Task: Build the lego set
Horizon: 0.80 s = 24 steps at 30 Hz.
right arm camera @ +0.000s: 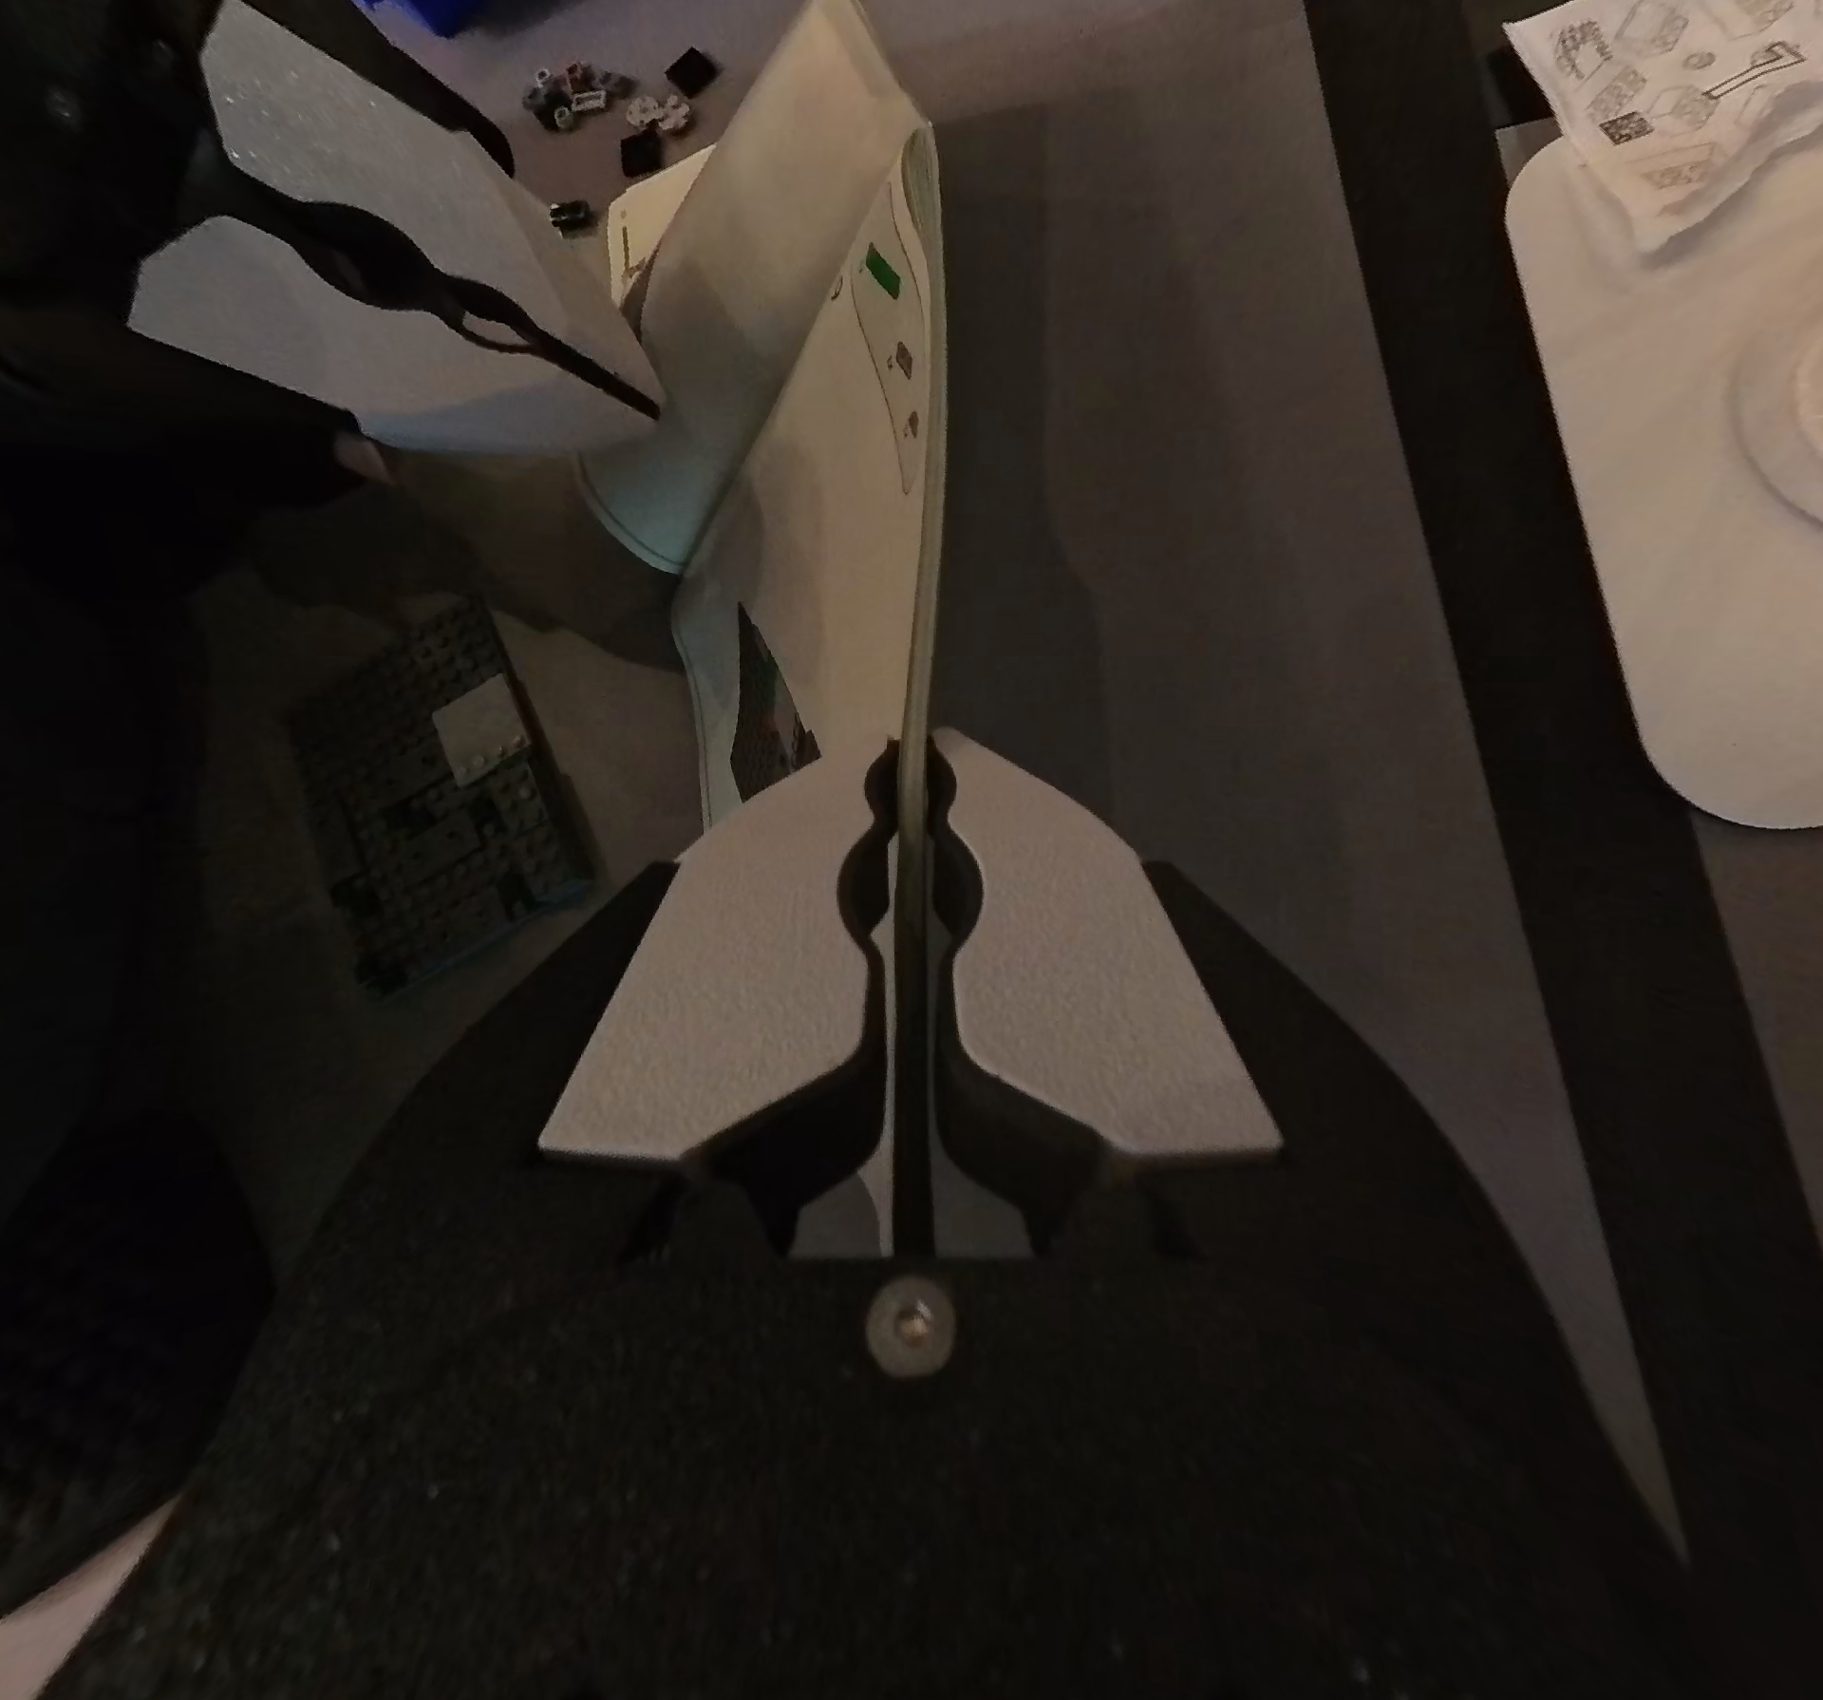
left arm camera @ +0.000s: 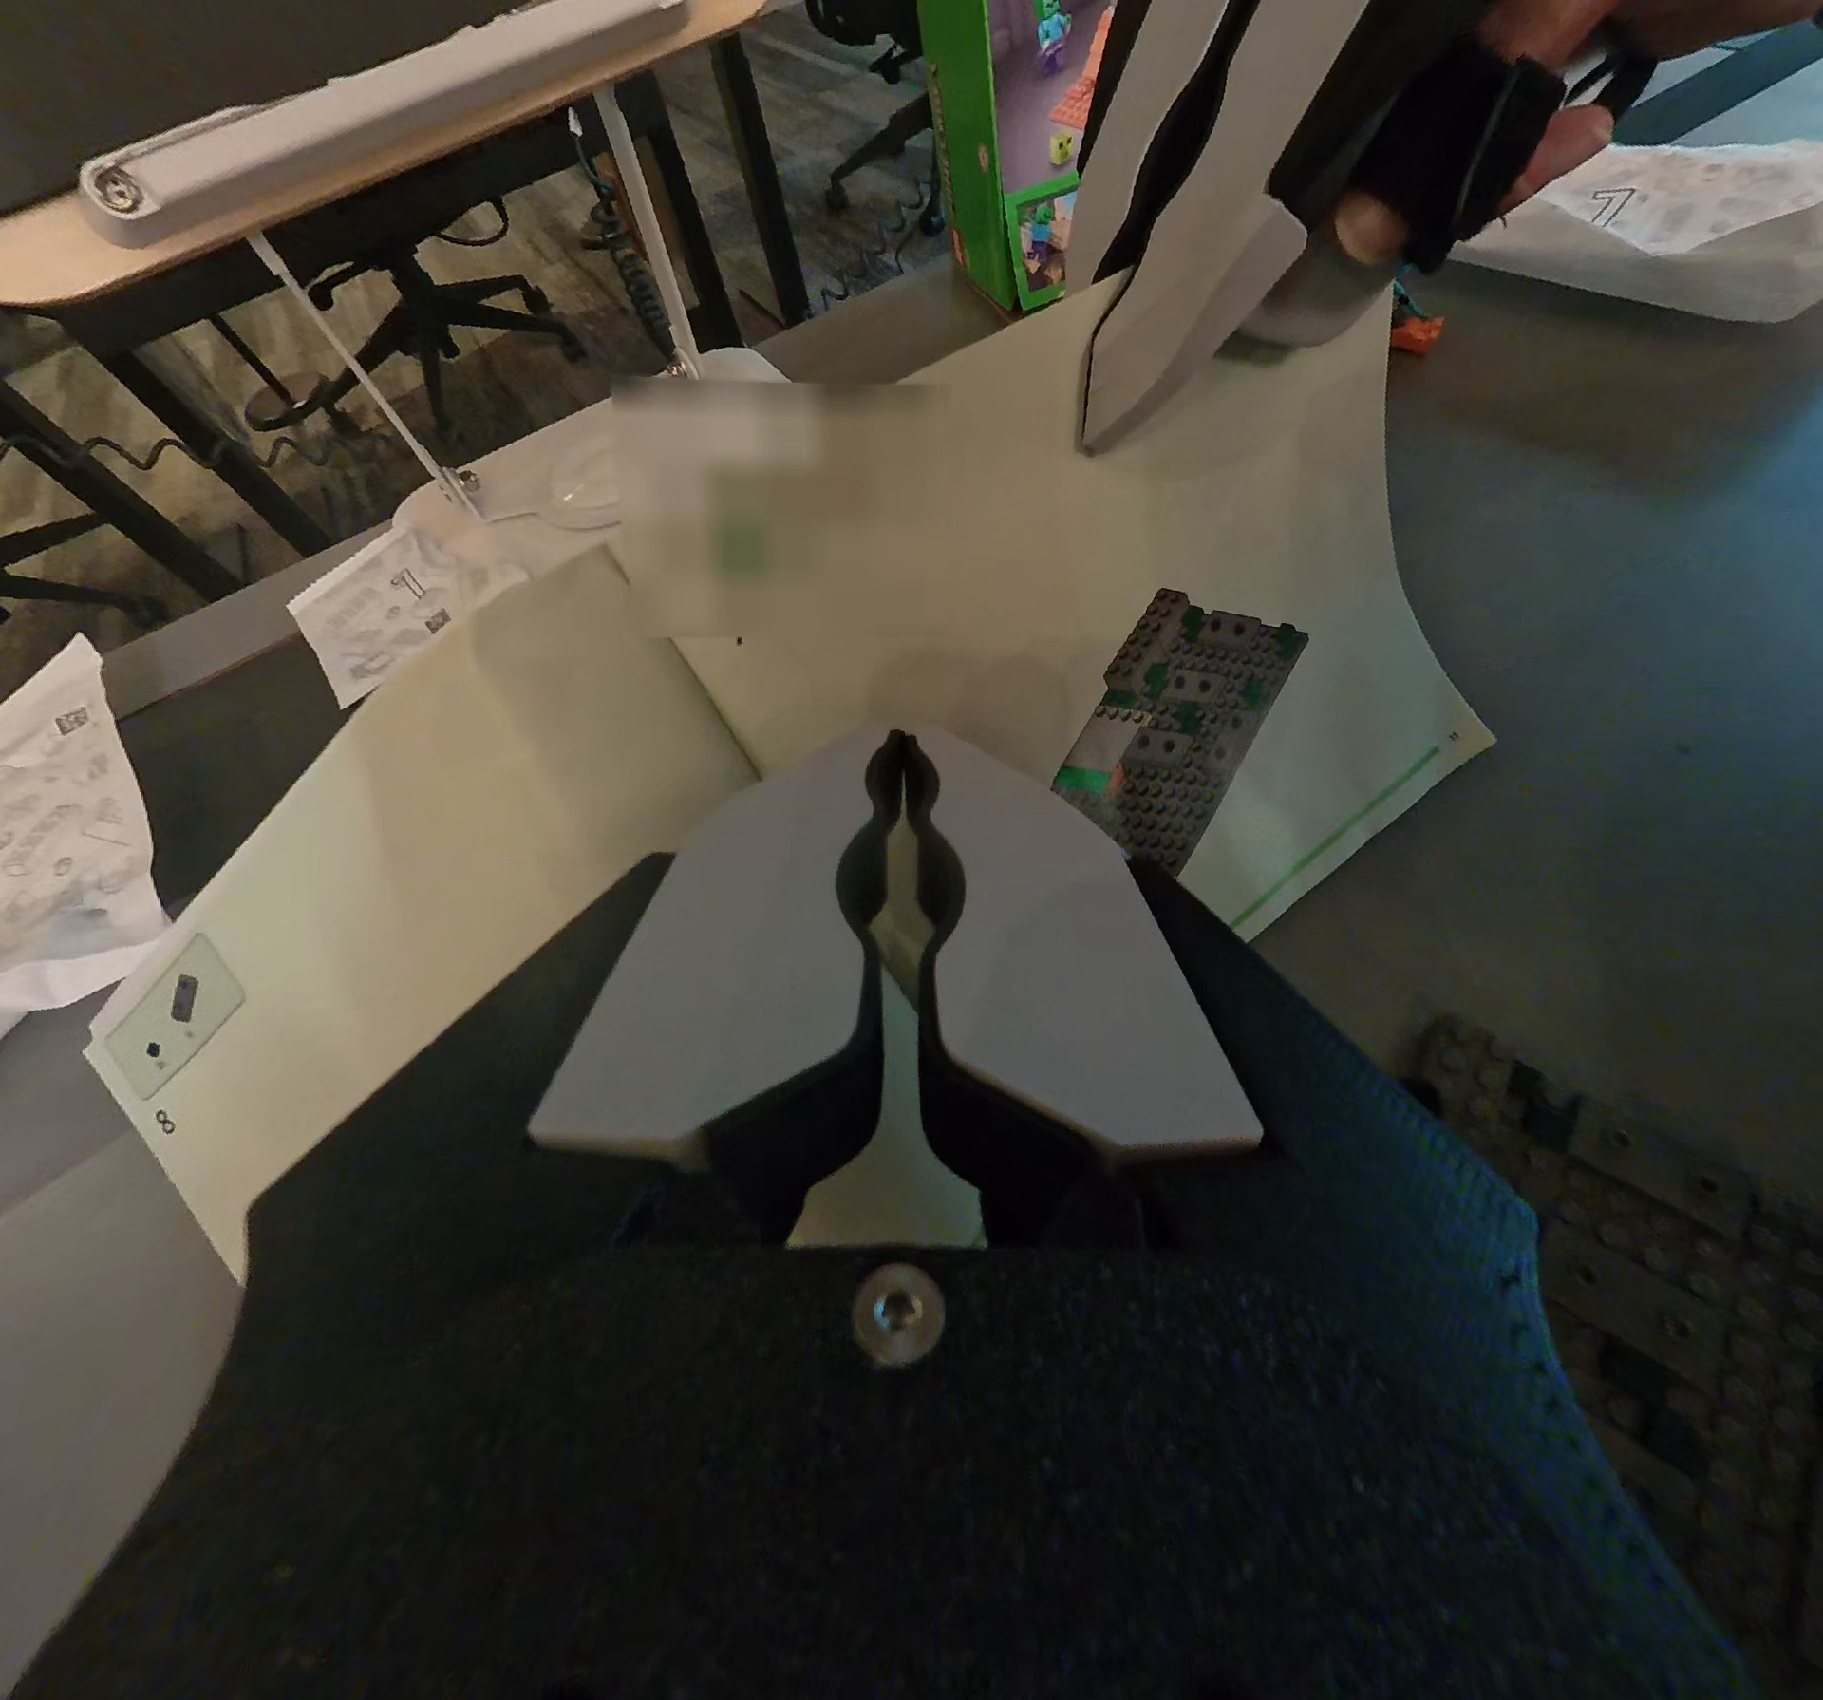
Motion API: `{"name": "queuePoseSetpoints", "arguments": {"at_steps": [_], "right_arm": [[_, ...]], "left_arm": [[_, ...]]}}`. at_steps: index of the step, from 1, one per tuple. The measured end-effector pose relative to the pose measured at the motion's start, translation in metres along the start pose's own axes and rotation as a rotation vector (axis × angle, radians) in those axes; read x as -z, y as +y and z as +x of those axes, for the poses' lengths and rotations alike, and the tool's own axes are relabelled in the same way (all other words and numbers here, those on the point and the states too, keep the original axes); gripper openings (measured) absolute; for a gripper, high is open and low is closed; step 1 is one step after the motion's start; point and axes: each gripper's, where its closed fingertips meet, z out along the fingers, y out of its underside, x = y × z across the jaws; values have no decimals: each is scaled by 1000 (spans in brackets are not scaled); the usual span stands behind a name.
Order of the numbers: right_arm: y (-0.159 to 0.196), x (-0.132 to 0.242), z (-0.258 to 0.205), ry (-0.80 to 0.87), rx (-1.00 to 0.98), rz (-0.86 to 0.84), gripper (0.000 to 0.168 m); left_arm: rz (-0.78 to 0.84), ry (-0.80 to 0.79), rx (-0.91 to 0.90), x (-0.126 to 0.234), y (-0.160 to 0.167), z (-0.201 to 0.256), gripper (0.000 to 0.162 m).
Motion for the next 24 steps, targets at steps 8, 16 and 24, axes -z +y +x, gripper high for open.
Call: {"name": "queuePoseSetpoints", "arguments": {"at_steps": [8,16,24], "right_arm": [[1,0,1,2,-1,0,3],[11,-2,12,9,-34,-27,3],[26,-11,38,19,-66,-115,4]], "left_arm": [[-22,16,-16,-5,6,7,0],[-38,28,-24,-6,12,12,0],[-44,58,-22,-5,17,19,0]]}}
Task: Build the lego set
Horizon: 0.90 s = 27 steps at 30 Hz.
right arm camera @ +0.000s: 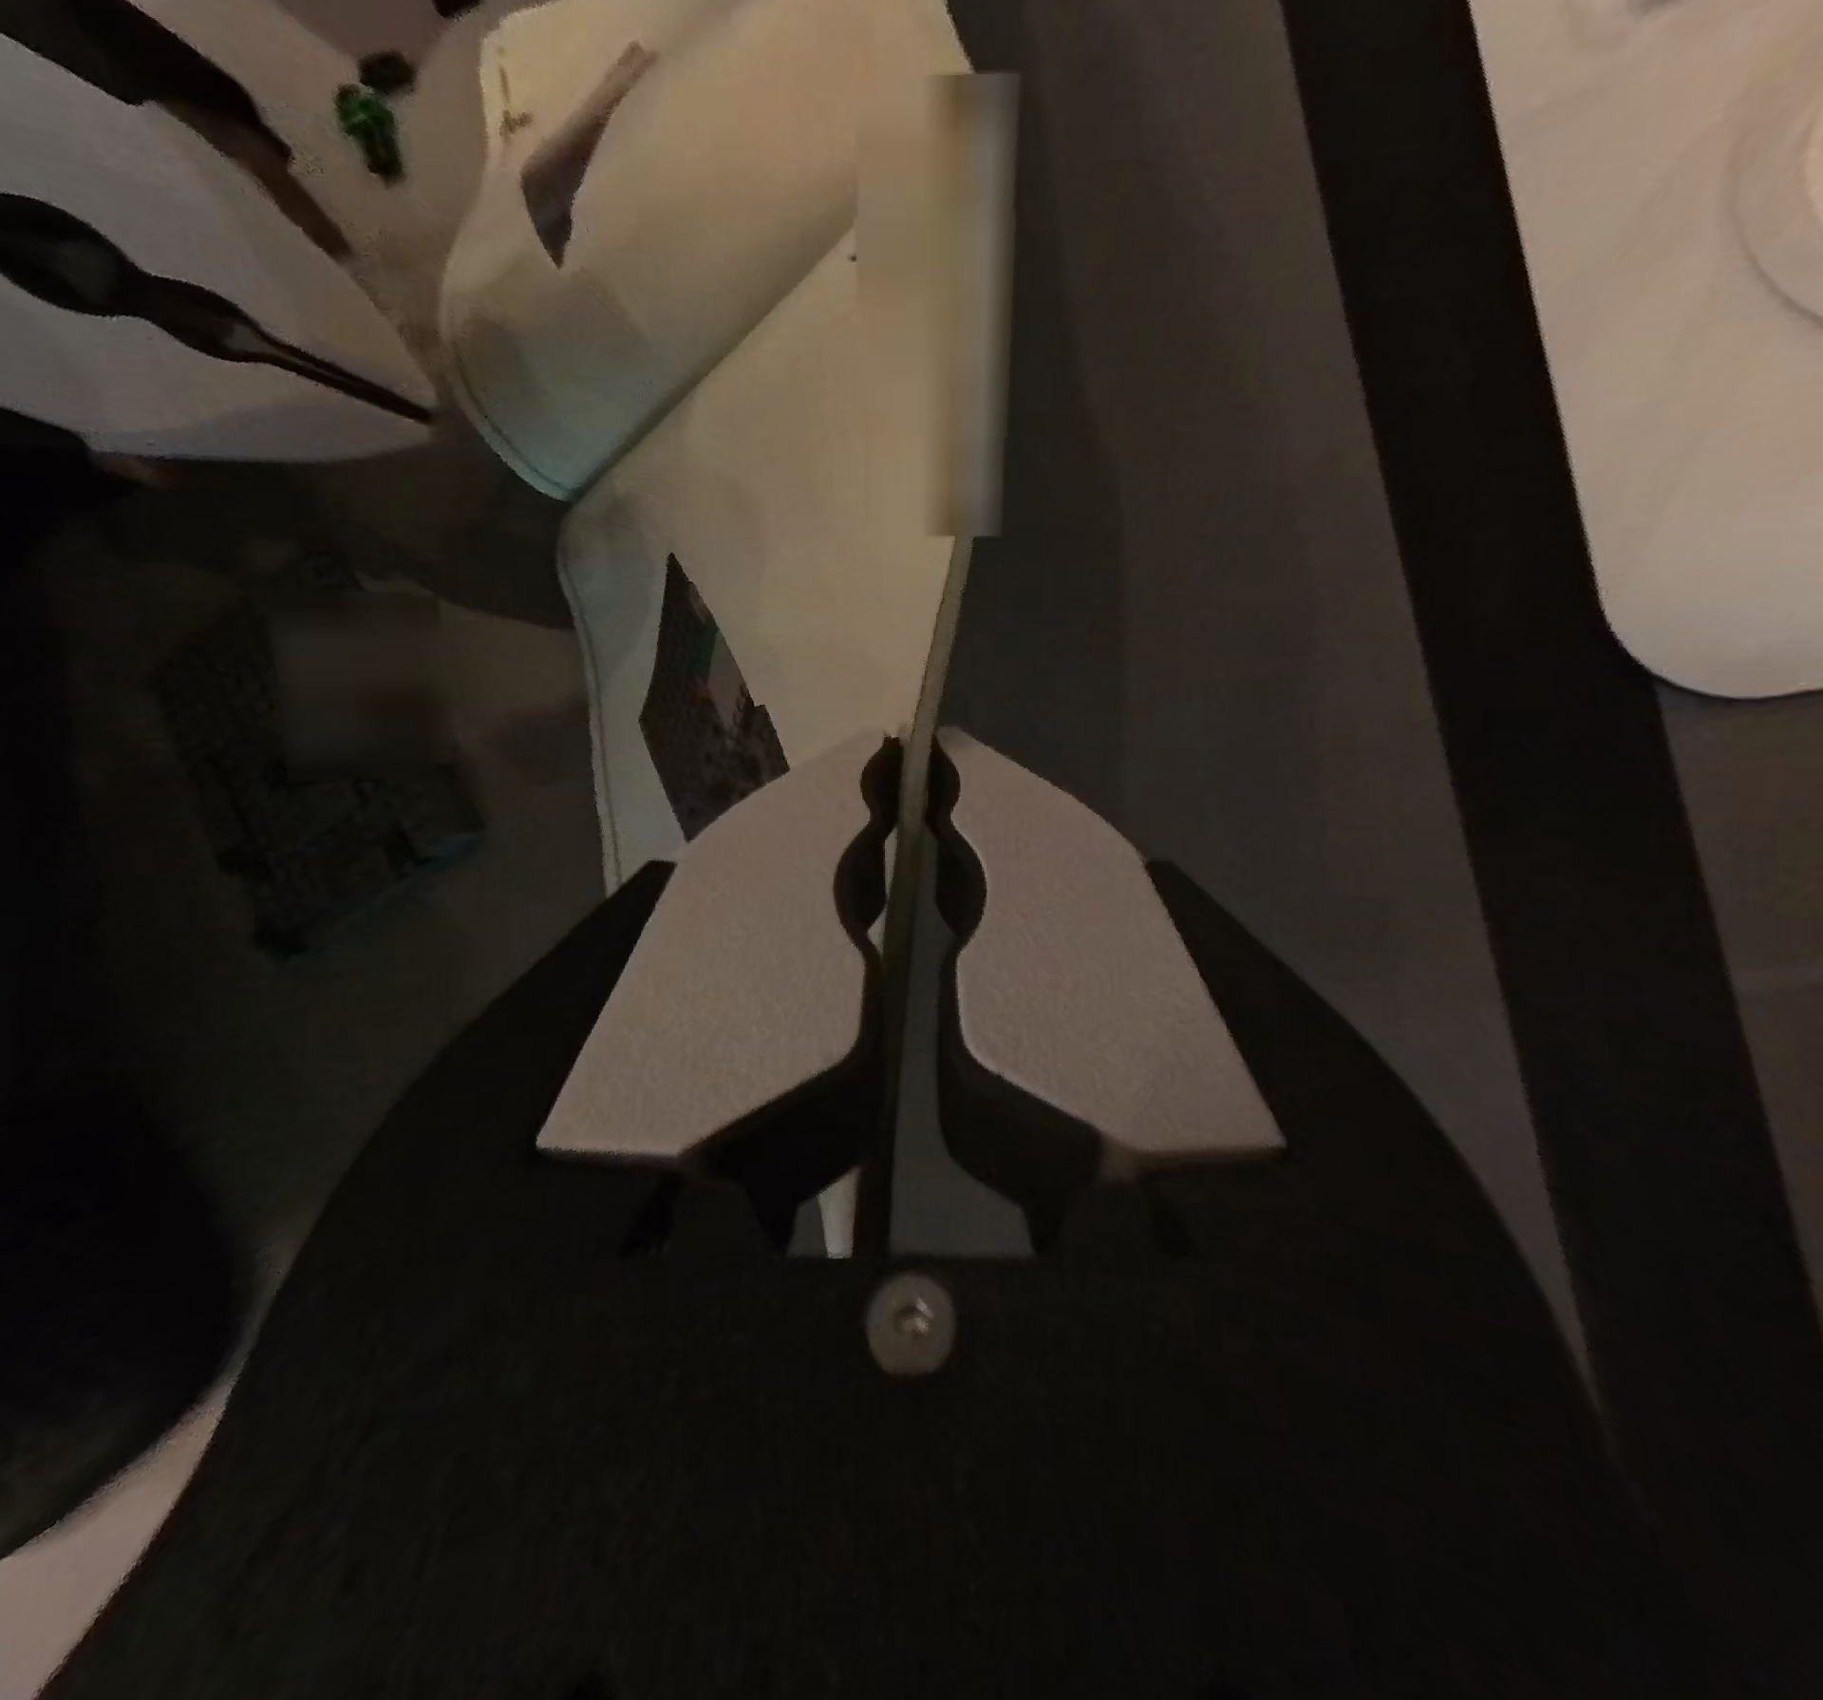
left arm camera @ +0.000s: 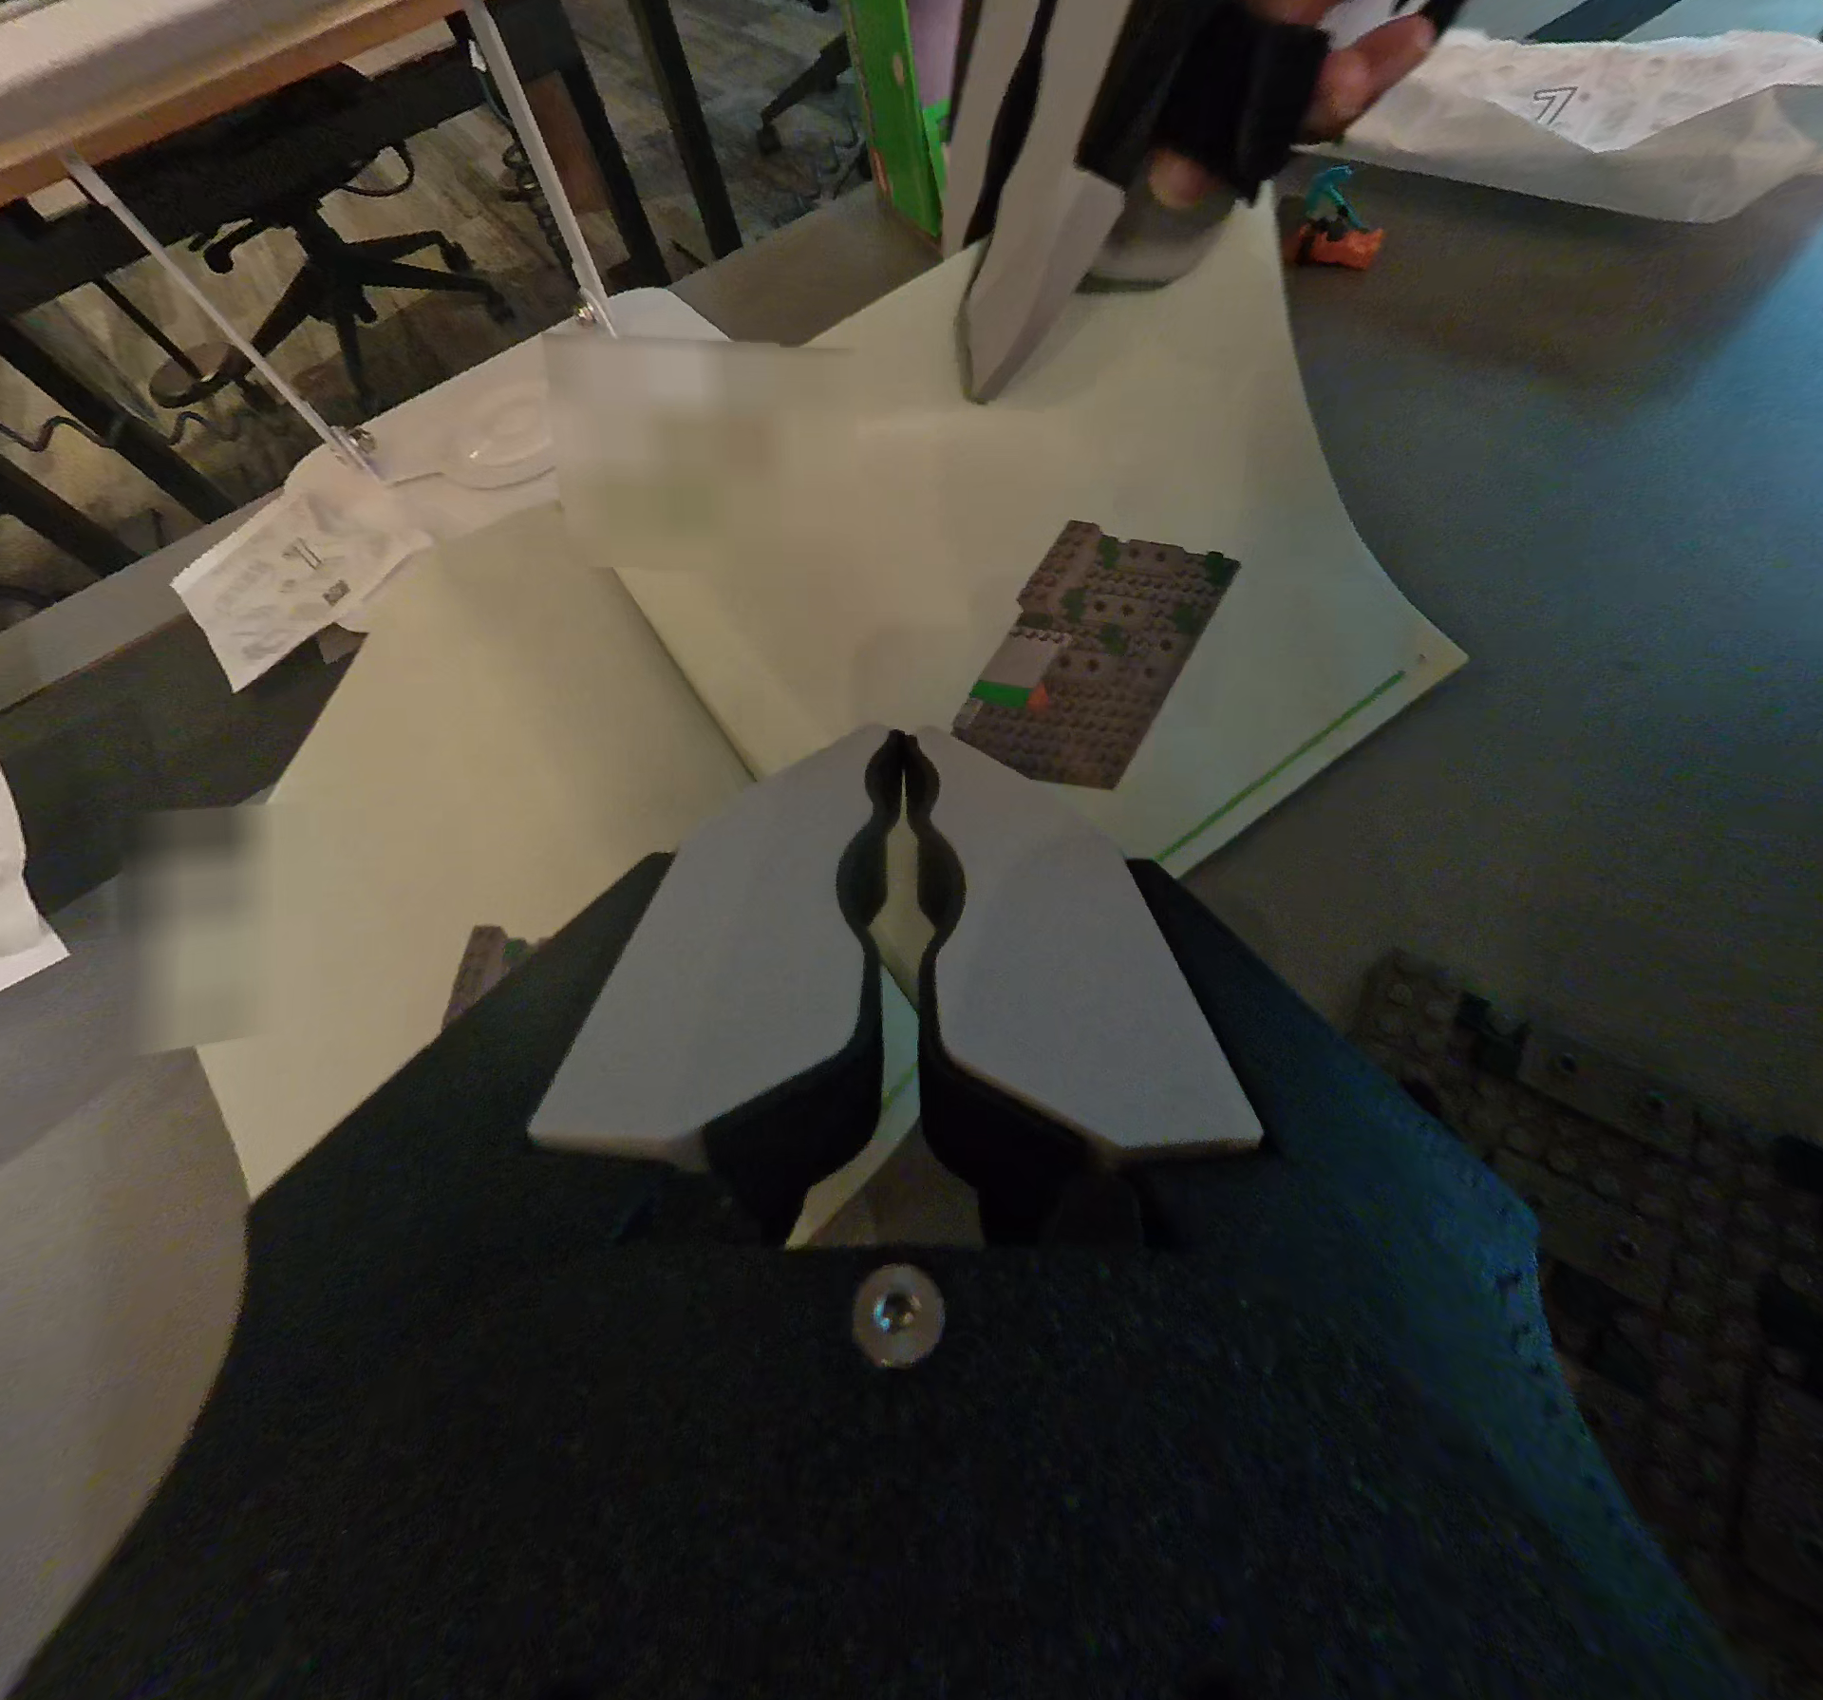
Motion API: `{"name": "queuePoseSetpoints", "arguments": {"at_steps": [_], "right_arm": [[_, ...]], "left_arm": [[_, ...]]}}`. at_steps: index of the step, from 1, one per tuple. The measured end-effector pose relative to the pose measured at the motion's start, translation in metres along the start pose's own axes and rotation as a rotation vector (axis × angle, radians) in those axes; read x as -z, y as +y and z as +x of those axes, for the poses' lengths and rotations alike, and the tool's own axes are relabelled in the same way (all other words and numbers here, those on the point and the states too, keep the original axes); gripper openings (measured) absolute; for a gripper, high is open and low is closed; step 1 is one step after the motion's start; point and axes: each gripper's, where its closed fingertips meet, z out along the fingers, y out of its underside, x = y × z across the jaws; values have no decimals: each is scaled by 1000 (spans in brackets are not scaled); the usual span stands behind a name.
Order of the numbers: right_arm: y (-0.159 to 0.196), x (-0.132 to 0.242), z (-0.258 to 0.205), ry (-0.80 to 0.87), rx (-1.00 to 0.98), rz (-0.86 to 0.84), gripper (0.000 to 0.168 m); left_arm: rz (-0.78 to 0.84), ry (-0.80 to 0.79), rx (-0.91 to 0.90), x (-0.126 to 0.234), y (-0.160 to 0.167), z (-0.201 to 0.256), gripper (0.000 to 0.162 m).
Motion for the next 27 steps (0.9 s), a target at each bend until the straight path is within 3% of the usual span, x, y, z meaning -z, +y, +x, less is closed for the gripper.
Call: {"name": "queuePoseSetpoints", "arguments": {"at_steps": [12,16,23,27], "right_arm": [[14,-29,42,19,-27,-92,8],[15,-34,54,57,-6,-75,17],[-26,-2,67,186,99,200,42],[-47,26,26,203,173,365,43]], "left_arm": [[-5,24,4,-4,7,1,0],[-10,39,1,-4,7,4,0],[-5,40,-7,-1,4,7,0],[-2,23,-21,5,0,1,0]]}}
